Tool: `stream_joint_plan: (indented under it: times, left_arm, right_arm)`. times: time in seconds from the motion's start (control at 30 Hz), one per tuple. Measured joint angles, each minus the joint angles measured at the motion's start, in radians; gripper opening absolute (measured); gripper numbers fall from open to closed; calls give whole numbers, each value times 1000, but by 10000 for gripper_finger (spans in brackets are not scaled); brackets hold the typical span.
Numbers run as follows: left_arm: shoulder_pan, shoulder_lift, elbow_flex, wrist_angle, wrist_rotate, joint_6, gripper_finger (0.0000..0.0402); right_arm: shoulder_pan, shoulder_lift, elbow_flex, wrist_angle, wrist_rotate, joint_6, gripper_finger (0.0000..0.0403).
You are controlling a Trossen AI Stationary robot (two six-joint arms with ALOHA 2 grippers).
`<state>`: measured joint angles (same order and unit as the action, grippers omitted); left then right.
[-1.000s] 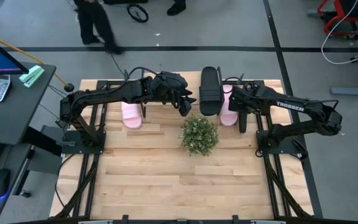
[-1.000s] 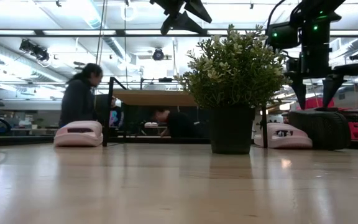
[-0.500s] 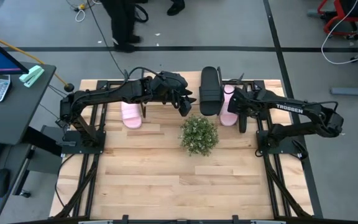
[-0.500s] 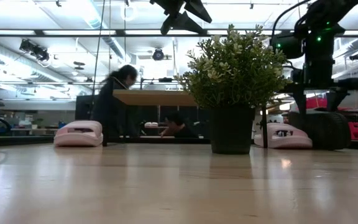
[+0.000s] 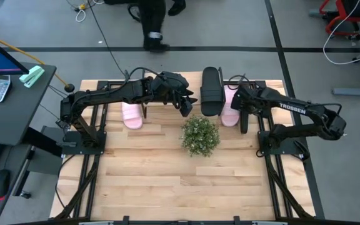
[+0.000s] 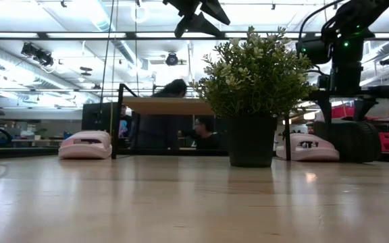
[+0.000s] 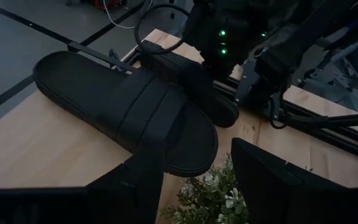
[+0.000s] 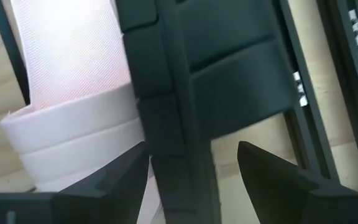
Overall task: Pick and place slides into the shelf
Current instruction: Put the black slipper on the shelf
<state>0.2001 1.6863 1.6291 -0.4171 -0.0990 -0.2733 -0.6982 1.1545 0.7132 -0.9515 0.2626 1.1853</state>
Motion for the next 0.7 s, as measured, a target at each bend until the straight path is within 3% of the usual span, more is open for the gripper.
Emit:
stream_joint_plan:
  times: [0.37, 0.7]
  left_arm:
    - [0, 0, 0, 1, 0, 0, 191]
    - [0, 0, 0, 1, 0, -1, 186]
  right_arm:
    - [-61, 0, 0, 17, -3, -47, 240]
    - [-61, 11, 0, 38, -1, -76, 124]
